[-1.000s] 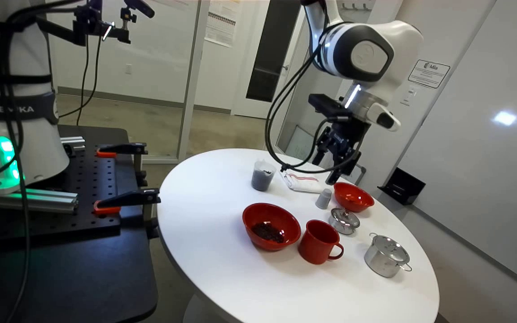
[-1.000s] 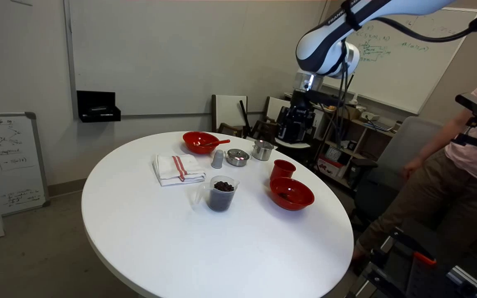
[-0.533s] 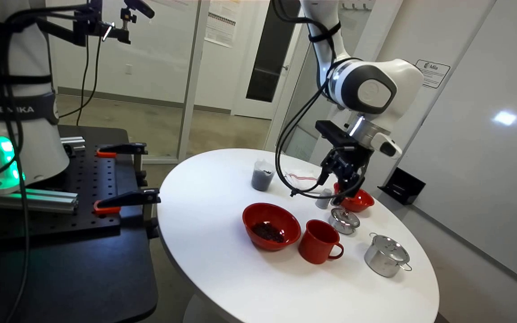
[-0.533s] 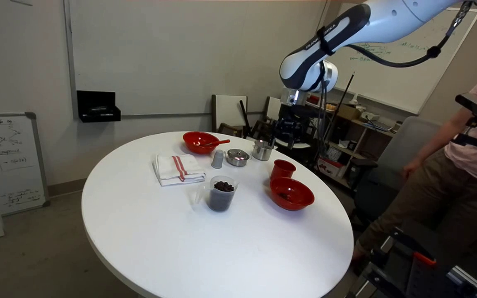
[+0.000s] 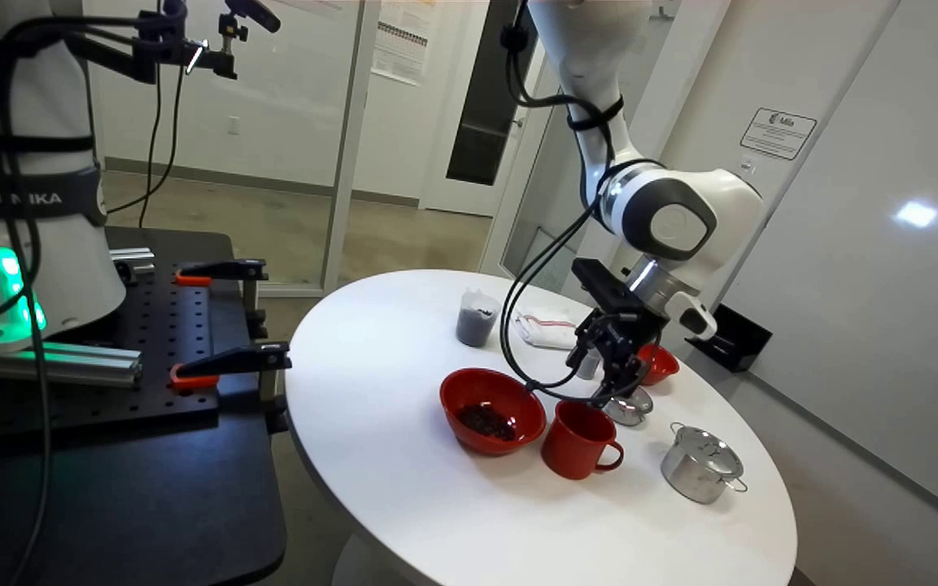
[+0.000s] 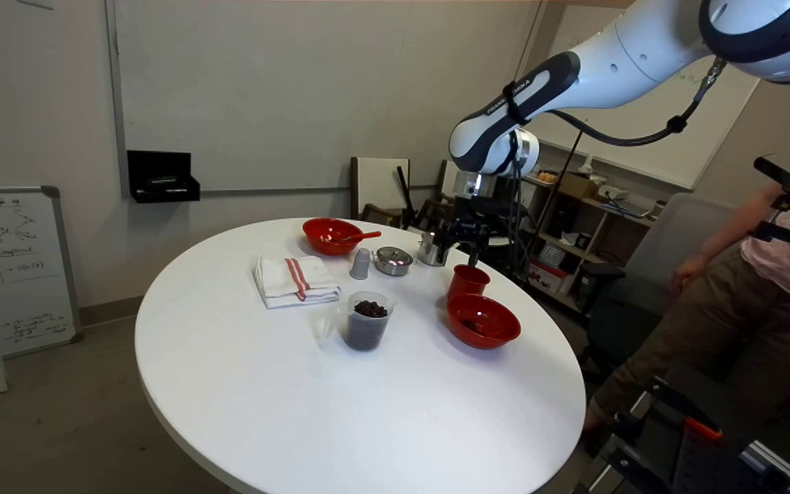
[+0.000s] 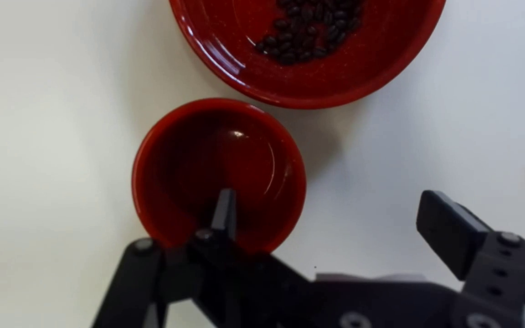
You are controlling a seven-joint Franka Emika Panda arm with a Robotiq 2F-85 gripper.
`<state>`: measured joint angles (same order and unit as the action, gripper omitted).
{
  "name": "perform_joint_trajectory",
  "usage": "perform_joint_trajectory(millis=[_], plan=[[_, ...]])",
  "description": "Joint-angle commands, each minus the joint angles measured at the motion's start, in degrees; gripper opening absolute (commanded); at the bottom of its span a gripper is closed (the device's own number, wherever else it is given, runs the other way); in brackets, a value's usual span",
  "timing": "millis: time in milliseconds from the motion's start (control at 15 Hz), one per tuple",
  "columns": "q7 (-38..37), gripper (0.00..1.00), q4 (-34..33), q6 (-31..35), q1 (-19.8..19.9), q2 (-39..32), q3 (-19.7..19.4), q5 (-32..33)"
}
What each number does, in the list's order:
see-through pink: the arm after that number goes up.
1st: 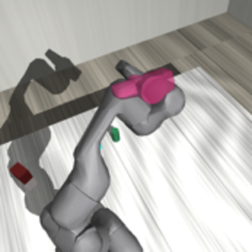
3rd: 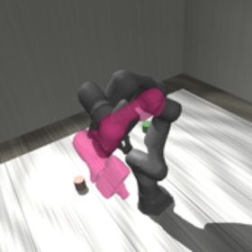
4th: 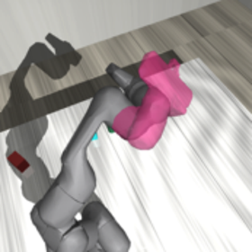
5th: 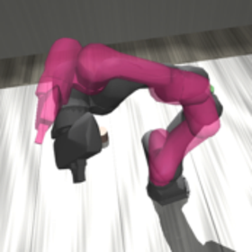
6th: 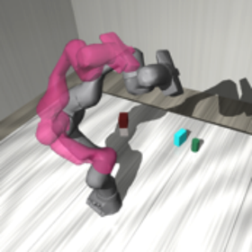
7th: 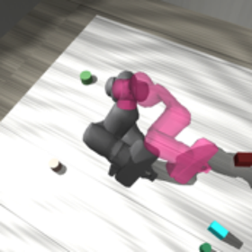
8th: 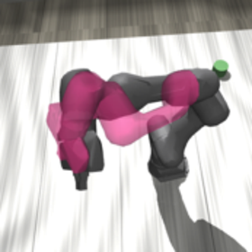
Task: Move the mug to the left
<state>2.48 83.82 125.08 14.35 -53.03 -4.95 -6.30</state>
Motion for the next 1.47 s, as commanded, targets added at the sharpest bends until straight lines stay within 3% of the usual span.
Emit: perform_joint_trajectory(millis=[0,133,200,533,867,1133,1400], plan=[[0.3,1.0,-5.8,-2.9,1.1,-4.8,1.9,-1.9],[0.1,0.94,-7.1,-3.1,1.2,-6.5,2.6,-2.5],[0.1,0.74,-7.5,-3.1,1.3,-7.3,2.9,-2.8],[0.3,0.36,-9.0,-3.0,1.9,-9.8,3.8,-4.1],[0.3,0.01,-7.3,-2.2,3.0,-7.9,4.0,-5.5],[1.2,0.02,-3.1,-2.2,3.5,-2.4,4.1,-6.1],[0.9,0.02,1.8,-4.4,1.4,6.0,2.0,-3.3]])
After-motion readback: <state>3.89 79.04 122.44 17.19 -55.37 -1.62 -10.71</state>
